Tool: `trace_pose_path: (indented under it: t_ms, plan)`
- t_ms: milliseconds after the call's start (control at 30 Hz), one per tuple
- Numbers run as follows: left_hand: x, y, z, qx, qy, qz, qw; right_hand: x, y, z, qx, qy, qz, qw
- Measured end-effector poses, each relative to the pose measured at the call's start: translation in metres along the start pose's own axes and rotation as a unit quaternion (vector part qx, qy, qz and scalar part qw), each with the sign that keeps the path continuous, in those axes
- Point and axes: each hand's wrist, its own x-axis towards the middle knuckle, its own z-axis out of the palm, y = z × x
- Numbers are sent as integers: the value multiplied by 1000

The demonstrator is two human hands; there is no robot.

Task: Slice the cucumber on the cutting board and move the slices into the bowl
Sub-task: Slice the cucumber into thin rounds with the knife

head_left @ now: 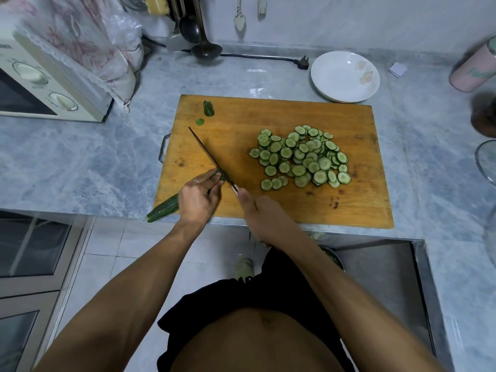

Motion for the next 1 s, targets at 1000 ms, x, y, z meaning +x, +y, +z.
trace_pose_path:
  t_ms: [1000]
  plan:
    - [2, -4, -1, -13, 11, -13, 1000, -6, 4, -1, -37, 8, -28, 999]
